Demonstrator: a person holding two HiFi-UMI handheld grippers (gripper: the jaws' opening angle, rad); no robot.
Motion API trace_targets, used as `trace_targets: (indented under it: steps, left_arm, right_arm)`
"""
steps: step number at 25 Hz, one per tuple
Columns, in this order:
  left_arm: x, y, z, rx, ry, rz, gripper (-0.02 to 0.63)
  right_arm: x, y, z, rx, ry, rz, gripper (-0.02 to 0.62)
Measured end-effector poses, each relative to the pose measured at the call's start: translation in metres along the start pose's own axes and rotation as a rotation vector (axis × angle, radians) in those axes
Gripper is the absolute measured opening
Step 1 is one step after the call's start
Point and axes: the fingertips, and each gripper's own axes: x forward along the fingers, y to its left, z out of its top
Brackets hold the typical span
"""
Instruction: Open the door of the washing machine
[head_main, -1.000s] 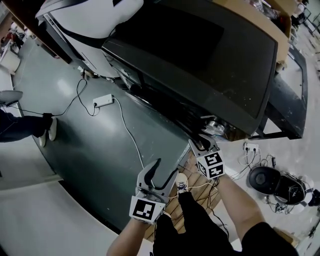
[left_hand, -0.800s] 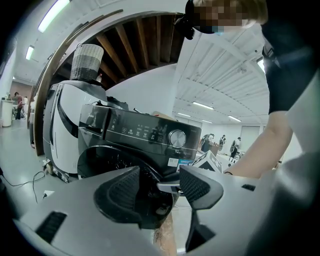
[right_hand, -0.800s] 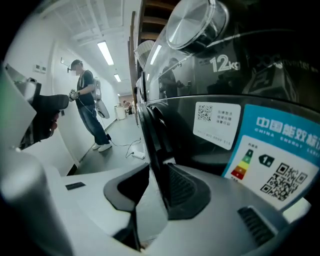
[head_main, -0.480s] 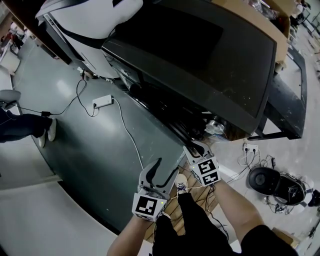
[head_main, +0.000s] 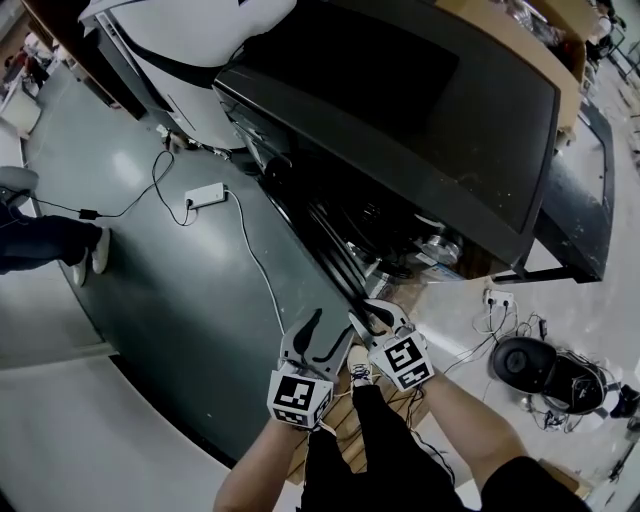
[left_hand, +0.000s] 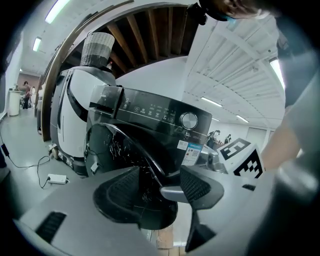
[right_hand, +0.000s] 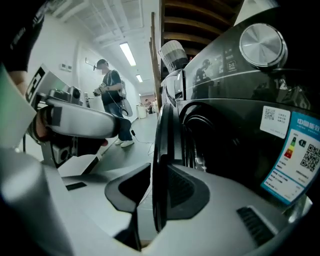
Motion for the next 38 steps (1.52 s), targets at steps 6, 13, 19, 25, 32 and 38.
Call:
trace_targets:
  steps: [6, 13, 19, 25, 32, 38]
  left_arm:
    - [-0.005, 0.015, -0.011, -0.010, 0.021, 0.027, 0.256]
    - [-0.019, 0.039, -0.027, -0.027, 0.042, 0.078, 0.261]
    - [-0.048, 0.065, -0.034, -0.042, 0.040, 0.141, 0.262]
    - [-0.081, 0.102, -0.036, -0.069, 0.031, 0.221, 0.264]
    - [-0.117, 0.152, -0.034, -0.084, 0.018, 0.313, 0.272]
    - [-0.138, 0.193, -0.032, -0.068, 0.023, 0.366, 0.270]
  right_arm:
    - [-0.006, 0.039, -0.005, -0.047, 0.006, 0.102, 0.114]
    - [-0.019, 0.045, -0.001, 0.006, -0.026, 0.080, 0.115]
    - [-0.016, 0.043, 0.015, 0.072, -0.084, 0.035, 0.115]
    - [-0.003, 0.054, 0.039, 0.102, -0.131, 0.026, 0.115]
    - [0.015, 0.060, 0.070, 0.111, -0.179, -0.001, 0.114]
    - [0.032, 0.069, 0.095, 0.092, -0.207, -0.003, 0.106]
